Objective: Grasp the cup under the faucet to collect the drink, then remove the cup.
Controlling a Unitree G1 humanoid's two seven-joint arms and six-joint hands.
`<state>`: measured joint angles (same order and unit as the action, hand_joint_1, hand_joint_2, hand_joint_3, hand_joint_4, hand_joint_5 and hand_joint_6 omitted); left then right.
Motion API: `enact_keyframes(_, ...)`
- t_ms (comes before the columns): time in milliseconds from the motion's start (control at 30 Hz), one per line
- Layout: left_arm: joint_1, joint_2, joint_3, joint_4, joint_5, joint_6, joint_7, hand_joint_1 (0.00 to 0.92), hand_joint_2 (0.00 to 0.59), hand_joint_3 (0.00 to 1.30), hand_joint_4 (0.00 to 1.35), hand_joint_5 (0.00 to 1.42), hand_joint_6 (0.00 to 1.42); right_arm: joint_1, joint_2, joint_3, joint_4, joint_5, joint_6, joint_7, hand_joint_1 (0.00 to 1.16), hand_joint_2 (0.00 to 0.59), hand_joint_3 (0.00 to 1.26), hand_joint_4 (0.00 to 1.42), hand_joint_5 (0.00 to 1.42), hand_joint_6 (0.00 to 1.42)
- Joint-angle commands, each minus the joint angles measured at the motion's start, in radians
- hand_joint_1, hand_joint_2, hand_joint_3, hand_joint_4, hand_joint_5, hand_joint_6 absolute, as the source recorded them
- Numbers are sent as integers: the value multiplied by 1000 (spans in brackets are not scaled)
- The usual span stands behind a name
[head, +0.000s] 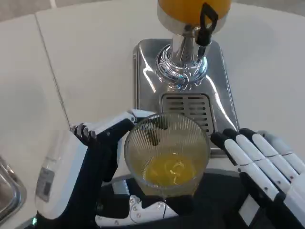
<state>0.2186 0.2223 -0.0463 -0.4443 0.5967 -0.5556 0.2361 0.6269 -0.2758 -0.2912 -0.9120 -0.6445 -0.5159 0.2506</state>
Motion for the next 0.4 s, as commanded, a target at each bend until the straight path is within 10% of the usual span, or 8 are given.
enact_keyframes(33,-9,-14,-7,-8,-14,-13,-5,757,0,1124,1219,1424,1424,17,-4,-3,-1,5,-7,-1,75,555,0,0,0,0)
enact_keyframes(400,-11,-31,-15,-10,-5,-9,-10,757,0,1124,1219,1424,1424,-3,-11,5,-24,9,29,31,68,555,0,0,0,0)
